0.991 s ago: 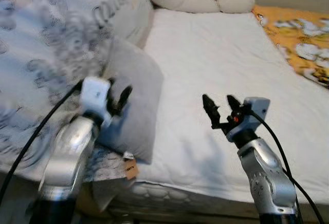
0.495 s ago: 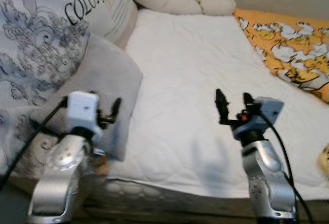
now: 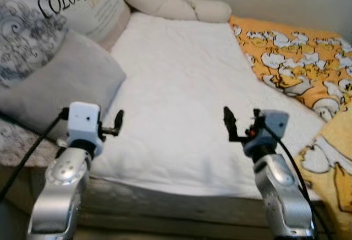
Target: Clean up the room
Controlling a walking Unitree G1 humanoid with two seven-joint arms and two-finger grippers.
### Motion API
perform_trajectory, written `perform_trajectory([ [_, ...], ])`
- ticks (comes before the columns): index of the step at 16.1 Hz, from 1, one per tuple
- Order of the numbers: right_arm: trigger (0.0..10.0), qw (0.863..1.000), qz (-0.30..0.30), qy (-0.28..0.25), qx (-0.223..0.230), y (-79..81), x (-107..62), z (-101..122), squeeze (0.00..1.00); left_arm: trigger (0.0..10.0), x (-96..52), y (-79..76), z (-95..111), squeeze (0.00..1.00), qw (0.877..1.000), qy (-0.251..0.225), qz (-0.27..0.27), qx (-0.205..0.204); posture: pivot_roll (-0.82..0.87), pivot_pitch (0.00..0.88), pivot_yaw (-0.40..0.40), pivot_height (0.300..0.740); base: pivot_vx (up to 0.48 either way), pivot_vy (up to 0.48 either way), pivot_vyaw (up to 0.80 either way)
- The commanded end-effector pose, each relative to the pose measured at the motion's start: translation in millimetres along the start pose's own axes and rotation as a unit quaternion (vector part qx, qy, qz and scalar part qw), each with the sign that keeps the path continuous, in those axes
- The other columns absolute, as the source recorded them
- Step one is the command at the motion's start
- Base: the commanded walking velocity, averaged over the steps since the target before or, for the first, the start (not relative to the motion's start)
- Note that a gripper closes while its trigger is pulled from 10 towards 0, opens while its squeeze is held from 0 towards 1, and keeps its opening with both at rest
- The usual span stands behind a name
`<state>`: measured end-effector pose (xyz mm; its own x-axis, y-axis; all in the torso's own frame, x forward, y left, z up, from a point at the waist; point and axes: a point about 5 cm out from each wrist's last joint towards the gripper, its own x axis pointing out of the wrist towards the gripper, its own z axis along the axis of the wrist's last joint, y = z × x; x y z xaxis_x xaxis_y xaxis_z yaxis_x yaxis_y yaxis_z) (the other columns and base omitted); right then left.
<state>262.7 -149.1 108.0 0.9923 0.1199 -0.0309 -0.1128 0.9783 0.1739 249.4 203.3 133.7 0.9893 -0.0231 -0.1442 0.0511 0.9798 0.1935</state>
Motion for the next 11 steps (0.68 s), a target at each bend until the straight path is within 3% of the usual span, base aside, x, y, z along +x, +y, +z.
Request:
perform_trajectory([
  [1,10.0,1.0,-0.021,0.019,-0.005,-13.9,-5.5,-7,1.0,10.0,0.3,-6.4,-8,1.0,1.0,0.017,-0.015,0.003,0.02,0.0,-0.06,0.74,0.0,-0.431,0.0],
  [5,10.0,0.998,-0.047,0.026,0.017,-21.1,-5.9,-16,1.0,10.0,2.9,-7.1,-5,1.0,0.999,0.019,-0.025,0.023,0.04,0.0,-0.063,0.74,0.0,-0.429,0.0],
  [7,10.0,0.998,-0.044,0.023,0.049,-17.2,-5.4,-20,1.0,10.0,3.2,-5.9,-3,1.0,0.999,0.016,-0.025,0.024,0.06,0.0,-0.047,0.74,0.0,-0.422,0.0],
  [11,10.0,0.997,-0.049,0.019,0.06,-12.7,-0.9,-22,1.0,10.0,2.9,-1.5,6,1.0,0.999,0.012,-0.025,0.038,0.08,0.0,0.015,0.74,0.0,-0.409,0.0],
])
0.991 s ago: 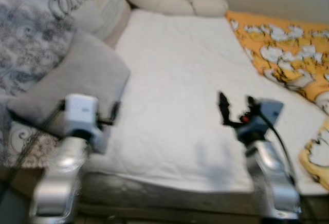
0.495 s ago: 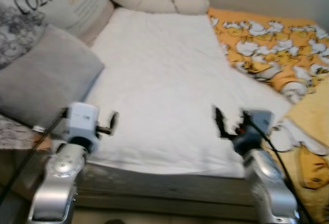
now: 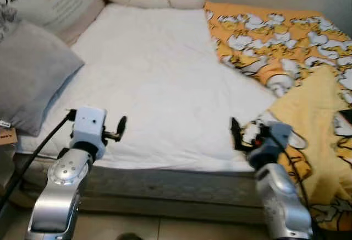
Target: Clean up the room
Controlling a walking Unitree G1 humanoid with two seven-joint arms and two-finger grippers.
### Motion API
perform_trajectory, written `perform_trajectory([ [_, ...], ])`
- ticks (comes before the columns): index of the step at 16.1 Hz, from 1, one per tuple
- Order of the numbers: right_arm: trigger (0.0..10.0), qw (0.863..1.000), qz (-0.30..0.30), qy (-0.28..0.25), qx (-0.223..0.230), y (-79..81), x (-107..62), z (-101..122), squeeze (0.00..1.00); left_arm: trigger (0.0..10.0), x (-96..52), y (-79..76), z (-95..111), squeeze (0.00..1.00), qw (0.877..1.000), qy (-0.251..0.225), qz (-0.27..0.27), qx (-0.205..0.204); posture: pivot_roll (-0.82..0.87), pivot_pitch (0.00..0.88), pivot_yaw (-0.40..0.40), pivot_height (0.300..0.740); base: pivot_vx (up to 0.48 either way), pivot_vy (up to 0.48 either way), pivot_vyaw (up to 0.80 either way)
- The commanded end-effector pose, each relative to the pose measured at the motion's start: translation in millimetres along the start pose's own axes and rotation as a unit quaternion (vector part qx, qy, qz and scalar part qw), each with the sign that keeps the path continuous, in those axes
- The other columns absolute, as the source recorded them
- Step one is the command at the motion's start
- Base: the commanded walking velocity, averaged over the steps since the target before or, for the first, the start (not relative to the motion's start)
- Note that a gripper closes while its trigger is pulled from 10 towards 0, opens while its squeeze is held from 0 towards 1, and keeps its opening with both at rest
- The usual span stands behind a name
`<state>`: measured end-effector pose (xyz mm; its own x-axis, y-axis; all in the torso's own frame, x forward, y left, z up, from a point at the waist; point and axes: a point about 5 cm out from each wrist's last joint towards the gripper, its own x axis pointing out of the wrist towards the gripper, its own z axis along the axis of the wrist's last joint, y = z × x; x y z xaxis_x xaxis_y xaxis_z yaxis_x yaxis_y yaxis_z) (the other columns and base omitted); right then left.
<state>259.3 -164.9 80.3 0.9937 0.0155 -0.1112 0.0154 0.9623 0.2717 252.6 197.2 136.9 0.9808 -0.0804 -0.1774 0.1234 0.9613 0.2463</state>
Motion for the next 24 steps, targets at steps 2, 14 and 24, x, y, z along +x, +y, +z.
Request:
perform_trajectory([
  [2,10.0,0.999,0.027,-0.022,0.001,11.3,10.9,8,1.0,10.0,0.8,0.0,6,1.0,1.0,0.004,-0.004,0.02,0.08,0.0,0.044,0.74,0.0,-0.403,0.0],
  [14,10.0,0.999,0.046,-0.003,-0.019,12.7,5.3,8,1.0,10.0,5.0,-5.5,-7,1.0,1.0,0.001,0.022,-0.02,0.0,0.0,-0.024,0.74,0.0,-0.395,0.0],
  [24,10.0,0.997,0.012,0.024,-0.071,3.3,8.1,9,0.0,10.0,5.0,-5.9,-12,1.0,0.997,-0.005,0.042,-0.066,0.02,0.0,-0.048,0.74,0.0,-0.244,0.0],
])
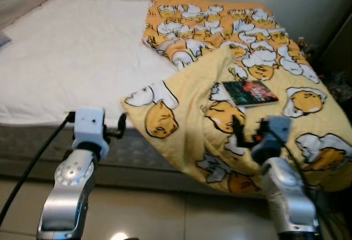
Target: Clean up the room
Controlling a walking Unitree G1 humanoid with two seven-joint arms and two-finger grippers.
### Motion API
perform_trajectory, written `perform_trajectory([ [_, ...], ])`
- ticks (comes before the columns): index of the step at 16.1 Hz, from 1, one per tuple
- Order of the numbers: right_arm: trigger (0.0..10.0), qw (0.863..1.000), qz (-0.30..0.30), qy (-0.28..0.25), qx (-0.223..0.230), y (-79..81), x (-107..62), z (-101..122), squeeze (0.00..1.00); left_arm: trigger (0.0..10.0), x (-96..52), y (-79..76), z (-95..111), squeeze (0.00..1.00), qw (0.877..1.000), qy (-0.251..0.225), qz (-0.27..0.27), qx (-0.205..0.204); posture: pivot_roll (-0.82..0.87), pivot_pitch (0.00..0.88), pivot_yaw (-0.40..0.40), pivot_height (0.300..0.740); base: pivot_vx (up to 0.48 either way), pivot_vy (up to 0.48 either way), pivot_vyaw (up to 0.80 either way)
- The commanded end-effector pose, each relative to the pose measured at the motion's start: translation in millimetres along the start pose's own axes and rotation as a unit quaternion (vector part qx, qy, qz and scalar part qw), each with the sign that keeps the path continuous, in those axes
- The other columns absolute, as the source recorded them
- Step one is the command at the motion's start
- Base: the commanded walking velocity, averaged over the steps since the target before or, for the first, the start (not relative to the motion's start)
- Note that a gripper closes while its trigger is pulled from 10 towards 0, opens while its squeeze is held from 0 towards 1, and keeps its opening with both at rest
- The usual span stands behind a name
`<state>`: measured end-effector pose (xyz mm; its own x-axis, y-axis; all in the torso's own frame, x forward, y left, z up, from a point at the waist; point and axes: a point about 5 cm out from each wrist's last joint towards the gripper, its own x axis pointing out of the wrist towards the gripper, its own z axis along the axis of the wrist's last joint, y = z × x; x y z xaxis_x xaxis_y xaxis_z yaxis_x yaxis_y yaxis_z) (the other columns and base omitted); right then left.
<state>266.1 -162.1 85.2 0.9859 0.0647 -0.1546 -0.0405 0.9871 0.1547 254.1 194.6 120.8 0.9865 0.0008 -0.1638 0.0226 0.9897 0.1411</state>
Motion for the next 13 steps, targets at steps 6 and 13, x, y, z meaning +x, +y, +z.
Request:
perform_trajectory([
  [6,10.0,0.998,0.029,-0.002,-0.061,5.7,6.3,8,0.0,10.0,-1.5,8.8,2,1.0,1.0,-0.013,0.018,-0.005,0.02,0.0,-0.053,0.74,0.0,0.0,0.0],
  [13,10.0,0.998,-0.007,0.027,-0.049,-4.2,6.6,-2,0.0,10.0,-0.3,11.7,5,1.0,1.0,-0.012,0.001,0.027,0.03,0.0,-0.053,0.74,0.077,0.0,-0.23],
])
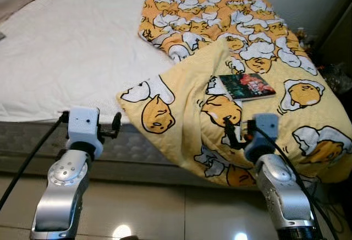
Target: Clean up the room
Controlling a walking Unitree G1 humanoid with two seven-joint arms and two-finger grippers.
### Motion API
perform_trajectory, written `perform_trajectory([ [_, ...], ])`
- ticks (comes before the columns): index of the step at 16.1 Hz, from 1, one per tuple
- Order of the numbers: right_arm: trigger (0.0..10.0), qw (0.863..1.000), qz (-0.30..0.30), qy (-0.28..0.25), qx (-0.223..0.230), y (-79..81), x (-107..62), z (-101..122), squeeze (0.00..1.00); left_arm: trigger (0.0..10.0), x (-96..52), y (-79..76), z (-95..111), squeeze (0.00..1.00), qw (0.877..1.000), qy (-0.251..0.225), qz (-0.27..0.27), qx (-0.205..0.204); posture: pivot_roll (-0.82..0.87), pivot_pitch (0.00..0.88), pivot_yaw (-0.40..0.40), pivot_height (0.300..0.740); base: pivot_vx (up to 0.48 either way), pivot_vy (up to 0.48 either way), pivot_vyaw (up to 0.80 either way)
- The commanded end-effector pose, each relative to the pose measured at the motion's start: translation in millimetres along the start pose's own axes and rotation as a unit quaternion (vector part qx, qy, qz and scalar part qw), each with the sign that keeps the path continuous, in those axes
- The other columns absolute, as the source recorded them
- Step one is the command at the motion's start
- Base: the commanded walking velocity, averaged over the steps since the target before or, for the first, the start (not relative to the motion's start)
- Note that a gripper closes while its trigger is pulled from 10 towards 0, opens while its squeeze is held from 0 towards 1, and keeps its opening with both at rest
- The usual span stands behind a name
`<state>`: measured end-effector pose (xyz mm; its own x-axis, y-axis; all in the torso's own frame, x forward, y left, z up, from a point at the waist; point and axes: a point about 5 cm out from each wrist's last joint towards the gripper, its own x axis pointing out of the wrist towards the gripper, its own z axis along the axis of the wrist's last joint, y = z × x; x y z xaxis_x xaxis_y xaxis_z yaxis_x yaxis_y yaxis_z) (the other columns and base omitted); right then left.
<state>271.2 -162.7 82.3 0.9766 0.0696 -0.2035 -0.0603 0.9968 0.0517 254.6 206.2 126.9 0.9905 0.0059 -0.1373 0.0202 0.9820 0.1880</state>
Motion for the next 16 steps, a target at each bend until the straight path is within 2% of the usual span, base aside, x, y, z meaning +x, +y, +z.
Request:
perform_trajectory([
  [1,10.0,1.0,-0.005,0.001,0.006,-3.1,1.3,0.4,0.0,10.0,0.4,-0.6,0.8,1.0,1.0,0.0,-0.004,0.003,0.03,0.0,-0.055,0.74,0.292,0.0,0.0],
  [4,10.0,1.0,-0.007,0.014,0.007,-3.2,2.7,0.6,0.0,10.0,0.6,-2.7,0.5,1.0,1.0,0.0,-0.007,0.002,0.03,0.0,-0.054,0.74,0.3,0.0,-0.76],
  [16,10.0,1.0,0.026,-0.001,0.017,2.5,2.9,6.2,0.0,10.0,0.7,-1.9,-1.2,1.0,1.0,0.002,-0.004,0.004,0.04,0.0,-0.062,0.74,0.305,0.0,0.0],
])
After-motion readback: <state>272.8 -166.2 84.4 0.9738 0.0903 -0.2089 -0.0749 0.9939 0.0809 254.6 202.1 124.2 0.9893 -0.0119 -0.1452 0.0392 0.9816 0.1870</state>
